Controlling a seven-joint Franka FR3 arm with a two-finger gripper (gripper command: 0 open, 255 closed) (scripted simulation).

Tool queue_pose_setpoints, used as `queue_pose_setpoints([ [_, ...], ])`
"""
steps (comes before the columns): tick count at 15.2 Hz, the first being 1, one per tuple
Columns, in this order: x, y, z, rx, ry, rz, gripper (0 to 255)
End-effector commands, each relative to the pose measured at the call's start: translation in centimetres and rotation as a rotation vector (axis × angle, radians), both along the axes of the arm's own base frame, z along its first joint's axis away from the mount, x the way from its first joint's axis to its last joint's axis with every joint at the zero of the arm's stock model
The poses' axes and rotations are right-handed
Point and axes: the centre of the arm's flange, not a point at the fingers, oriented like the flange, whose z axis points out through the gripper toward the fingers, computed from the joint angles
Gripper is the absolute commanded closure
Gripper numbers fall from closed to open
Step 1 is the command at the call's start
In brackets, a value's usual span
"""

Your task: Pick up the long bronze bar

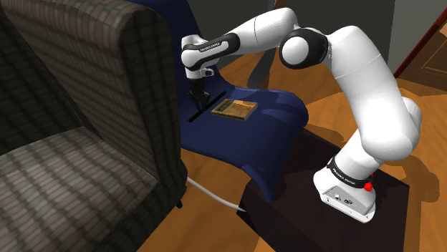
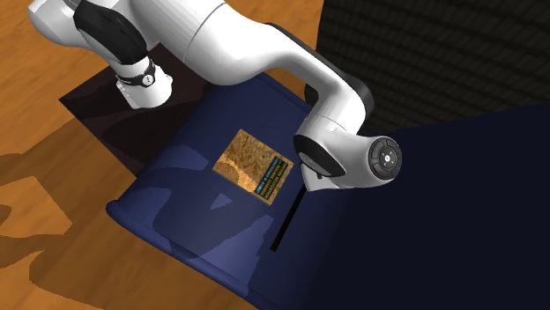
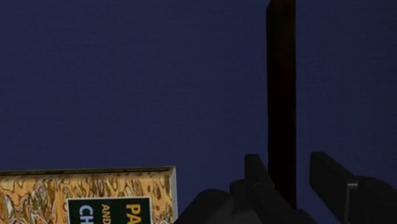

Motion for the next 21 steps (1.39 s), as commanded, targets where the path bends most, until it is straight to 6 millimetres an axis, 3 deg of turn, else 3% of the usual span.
queue_pose_setpoints([
  [1,0.0,0.0,0.0,0.000,0.000,0.000,255],
  [8,0.0,0.0,0.0,0.000,0.000,0.000,255],
  [21,0.0,0.0,6.8,0.000,0.000,0.000,255],
])
